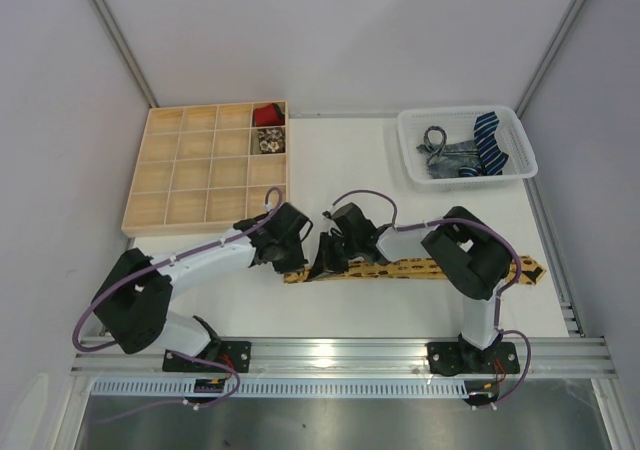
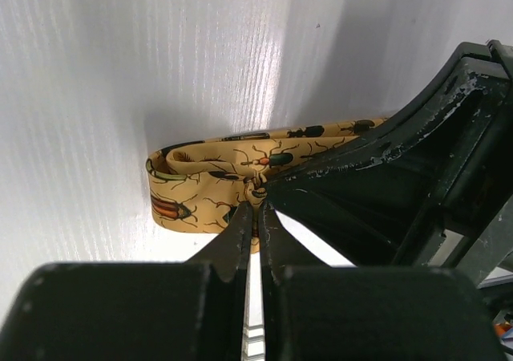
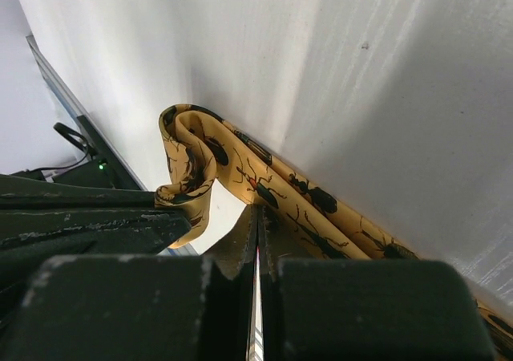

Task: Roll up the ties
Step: Roll the tie

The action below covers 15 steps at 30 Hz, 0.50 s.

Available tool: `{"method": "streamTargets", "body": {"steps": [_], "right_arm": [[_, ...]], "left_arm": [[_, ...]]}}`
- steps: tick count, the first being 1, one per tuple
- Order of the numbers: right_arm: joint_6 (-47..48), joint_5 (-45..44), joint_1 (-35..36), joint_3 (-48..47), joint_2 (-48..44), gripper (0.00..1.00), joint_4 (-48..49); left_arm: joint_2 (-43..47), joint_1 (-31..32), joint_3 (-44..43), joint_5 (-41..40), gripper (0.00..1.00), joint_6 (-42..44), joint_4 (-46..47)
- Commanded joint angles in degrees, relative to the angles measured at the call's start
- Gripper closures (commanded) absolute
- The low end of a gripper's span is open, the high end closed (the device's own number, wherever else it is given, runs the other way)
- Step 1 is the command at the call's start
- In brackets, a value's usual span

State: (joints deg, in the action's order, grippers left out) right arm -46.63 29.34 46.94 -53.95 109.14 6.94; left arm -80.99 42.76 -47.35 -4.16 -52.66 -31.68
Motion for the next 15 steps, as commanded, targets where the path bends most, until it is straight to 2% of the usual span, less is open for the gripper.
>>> {"method": "streamTargets", "body": {"steps": [1,15], "right_arm": [[-1.53,0.01,-0.62,2.53,-0.86,1.00,1.84],[-5.32,-0.43,-2.29,10.19,-10.70,1.00,10.90]], "left_arm": [[-0.83,0.65,-1.95,-0.15,1.00,-1.56,2.06],[-2.85,0.83,-0.64,1.00,1.00,-1.56,4.78]]}}
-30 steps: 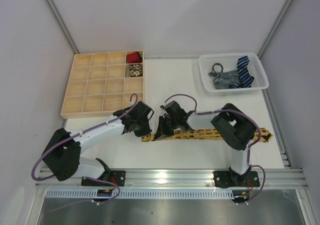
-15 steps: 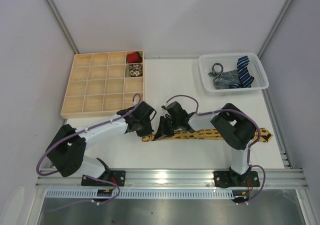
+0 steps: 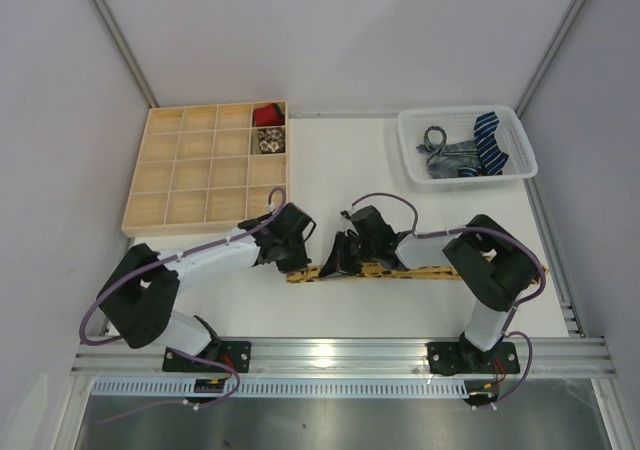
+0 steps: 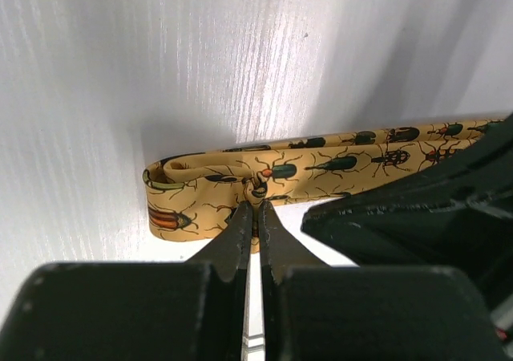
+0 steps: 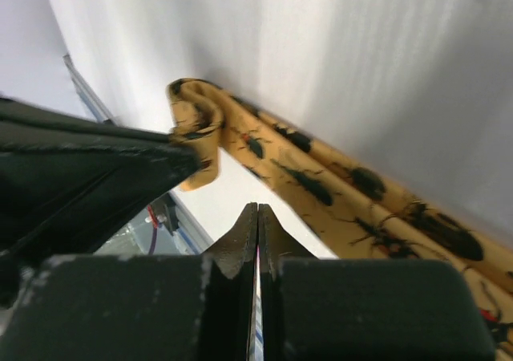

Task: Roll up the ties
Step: Roll the tie

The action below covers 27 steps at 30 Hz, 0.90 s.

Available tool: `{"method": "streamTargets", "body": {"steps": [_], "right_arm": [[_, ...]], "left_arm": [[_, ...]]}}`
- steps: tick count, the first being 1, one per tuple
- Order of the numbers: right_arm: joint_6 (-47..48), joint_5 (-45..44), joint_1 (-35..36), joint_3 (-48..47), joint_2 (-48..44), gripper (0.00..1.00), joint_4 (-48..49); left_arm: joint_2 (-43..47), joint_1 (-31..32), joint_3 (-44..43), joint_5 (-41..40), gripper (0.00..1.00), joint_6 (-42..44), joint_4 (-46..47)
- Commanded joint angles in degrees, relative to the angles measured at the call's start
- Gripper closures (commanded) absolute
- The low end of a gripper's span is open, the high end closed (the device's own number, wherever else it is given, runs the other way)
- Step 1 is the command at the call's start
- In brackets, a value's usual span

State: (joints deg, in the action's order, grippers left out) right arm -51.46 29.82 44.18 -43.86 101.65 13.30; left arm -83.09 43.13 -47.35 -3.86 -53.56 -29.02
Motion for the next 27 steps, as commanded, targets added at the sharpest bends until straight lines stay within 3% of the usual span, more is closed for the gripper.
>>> {"method": "streamTargets", "body": {"steps": [1,6,9,12,15,18,23,27], "right_arm": [[-0.13,-0.82,0.55,0.00,-3.30,1.00,4.45],[-0.12,-0.82,0.99,1.14,-2.42,1.00,7.52],[-1.27,-1.17,1.87,3.60,-2.68,0.90,12.79],[-1.10,-3.89,3.45,5.62,-3.64,0.72,15.09],[-1.01,-6.18,4.24,7.73,-4.44,0.71,17.80],[-0.13,-10.73,5.38,9.57,-6.19,0.62,19.92],[0.75,-16.72,7.93,11.77,-8.57,0.61,22.73],[0.49,-22.77,10.74,12.39,-9.10,0.53,24.49]], "left_arm": [[-0.85,0.46,-0.64,0.78,1.00,-0.58,2.38],[-1.63,0.55,-0.63,1.04,0.99,-0.49,2.91],[-2.34,0.55,-0.81,1.74,1.00,-0.40,3.26],[-2.52,0.63,-0.72,1.92,1.00,-0.32,3.53],[-3.13,0.63,-1.42,1.92,1.00,-0.05,3.09],[-3.66,0.63,-2.04,1.92,1.00,0.12,2.39],[-3.83,0.63,-2.04,2.19,0.99,-0.05,2.30],[-4.27,0.63,-2.13,2.28,0.99,-0.32,2.47]]}}
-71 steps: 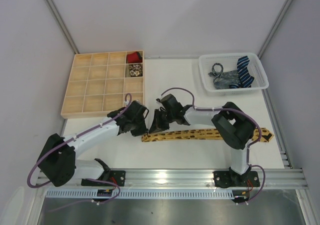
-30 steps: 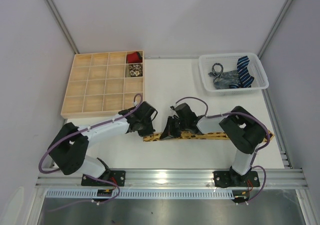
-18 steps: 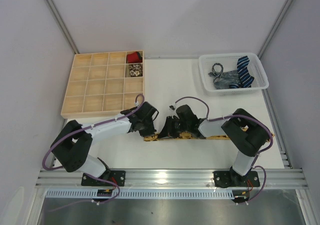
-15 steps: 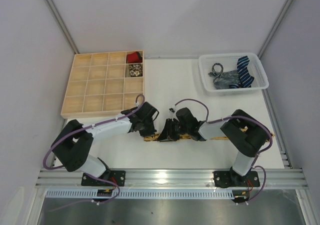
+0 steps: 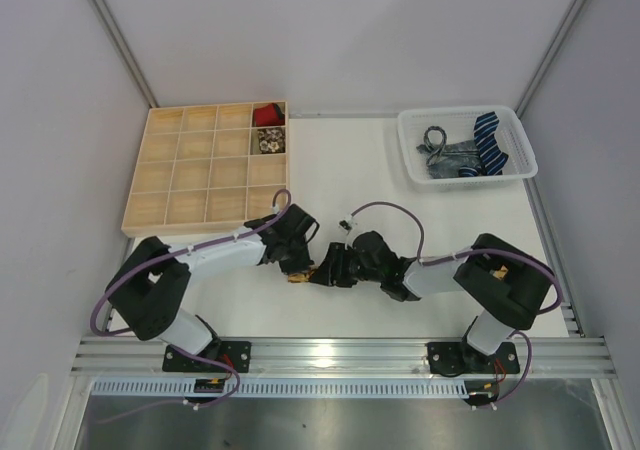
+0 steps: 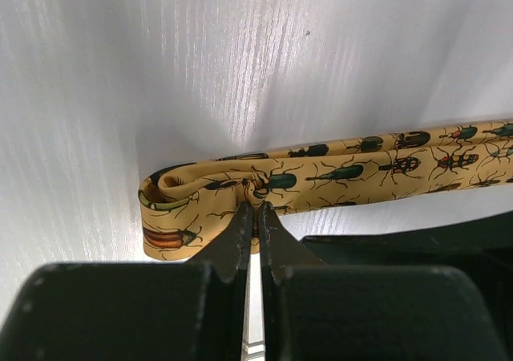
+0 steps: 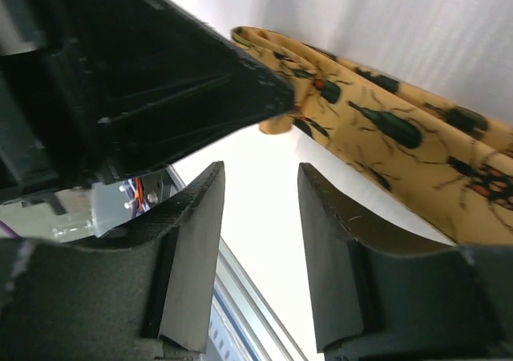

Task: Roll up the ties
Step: Roll the tie

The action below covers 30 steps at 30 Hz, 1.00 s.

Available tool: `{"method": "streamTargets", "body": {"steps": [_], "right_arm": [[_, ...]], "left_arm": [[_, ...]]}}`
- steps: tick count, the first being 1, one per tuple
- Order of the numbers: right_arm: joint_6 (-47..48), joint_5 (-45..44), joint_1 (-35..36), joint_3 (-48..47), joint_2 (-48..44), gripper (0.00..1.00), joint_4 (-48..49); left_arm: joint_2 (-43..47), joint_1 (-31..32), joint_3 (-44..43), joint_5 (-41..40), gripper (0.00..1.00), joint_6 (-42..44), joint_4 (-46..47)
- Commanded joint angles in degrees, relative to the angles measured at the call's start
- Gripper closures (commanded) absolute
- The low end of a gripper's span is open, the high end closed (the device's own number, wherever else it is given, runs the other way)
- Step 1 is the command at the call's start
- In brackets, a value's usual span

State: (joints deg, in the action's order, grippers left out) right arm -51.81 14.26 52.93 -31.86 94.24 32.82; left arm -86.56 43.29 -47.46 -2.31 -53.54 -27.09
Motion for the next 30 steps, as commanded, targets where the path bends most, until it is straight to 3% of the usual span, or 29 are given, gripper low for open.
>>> {"method": "streamTargets", "body": {"steps": [1,9,30], "right_arm": [[0.57,-7.49,2.35,0.48,-1.17,0.53,6.02],[2.06,-14.17,5.34,-0.84,0.07,0.62,6.20],[3.91,-18.48,5.78,-0.66,4.20,0.64,11.75]], "left_arm": [[-0.97,0.48,-2.11,0.81,0.98,-0.25,0.64],[-2.03,0.48,-3.34,1.25,0.99,-0.08,0.20],[-3.17,0.39,-4.74,1.78,1.00,0.63,-0.42]]}}
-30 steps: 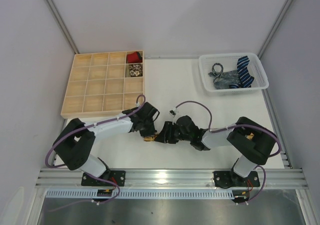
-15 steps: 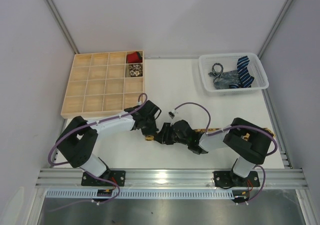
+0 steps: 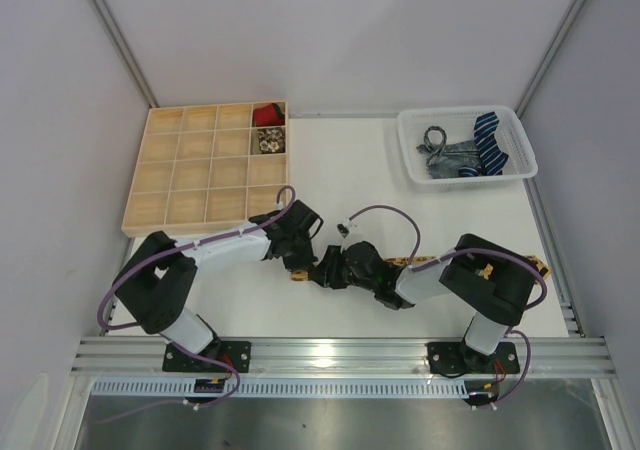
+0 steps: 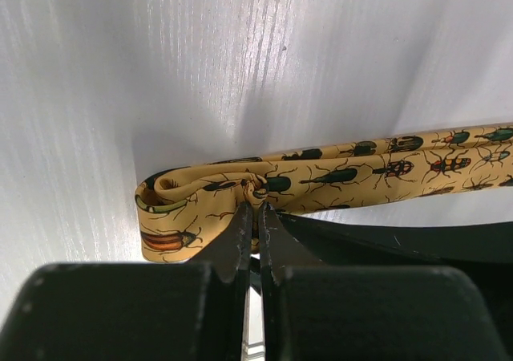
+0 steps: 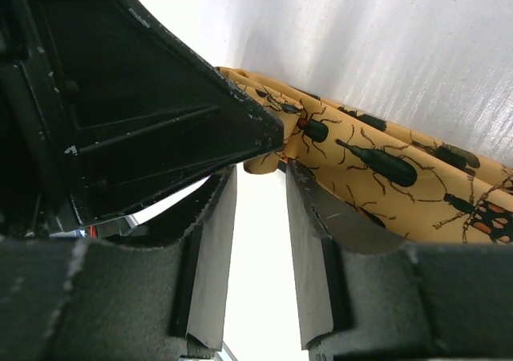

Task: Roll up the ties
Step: Roll the tie

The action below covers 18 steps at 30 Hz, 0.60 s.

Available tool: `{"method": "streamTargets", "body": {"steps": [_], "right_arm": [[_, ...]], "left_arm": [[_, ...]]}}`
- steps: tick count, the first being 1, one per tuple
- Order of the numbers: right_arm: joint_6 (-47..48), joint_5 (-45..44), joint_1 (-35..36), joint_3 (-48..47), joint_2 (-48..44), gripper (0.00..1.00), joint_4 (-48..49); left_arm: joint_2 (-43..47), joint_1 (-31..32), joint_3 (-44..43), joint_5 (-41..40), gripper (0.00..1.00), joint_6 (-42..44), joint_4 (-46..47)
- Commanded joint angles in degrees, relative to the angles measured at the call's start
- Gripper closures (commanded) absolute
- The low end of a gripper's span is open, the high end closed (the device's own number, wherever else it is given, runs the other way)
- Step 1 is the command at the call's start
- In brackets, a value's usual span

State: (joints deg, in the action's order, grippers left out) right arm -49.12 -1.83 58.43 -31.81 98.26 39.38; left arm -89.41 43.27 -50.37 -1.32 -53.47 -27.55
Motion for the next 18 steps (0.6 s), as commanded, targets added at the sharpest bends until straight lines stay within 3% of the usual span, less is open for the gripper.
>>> {"method": "streamTargets", "body": {"steps": [1,10,18], "right_arm": [[1.31,-2.48,0.19,-0.88,0.27,0.64,4.75],[0.43,-3.53,0.10,-1.59,2.46,0.71,5.01],[0.17,-4.15,-0.42,-0.97,2.90,0.85,5.45]], "left_arm": [[-0.33,0.42,-1.84,0.80,1.00,0.56,0.04],[0.02,0.33,-1.49,0.80,1.00,0.39,0.39],[0.46,0.33,-1.40,0.80,1.00,0.56,0.22]]}}
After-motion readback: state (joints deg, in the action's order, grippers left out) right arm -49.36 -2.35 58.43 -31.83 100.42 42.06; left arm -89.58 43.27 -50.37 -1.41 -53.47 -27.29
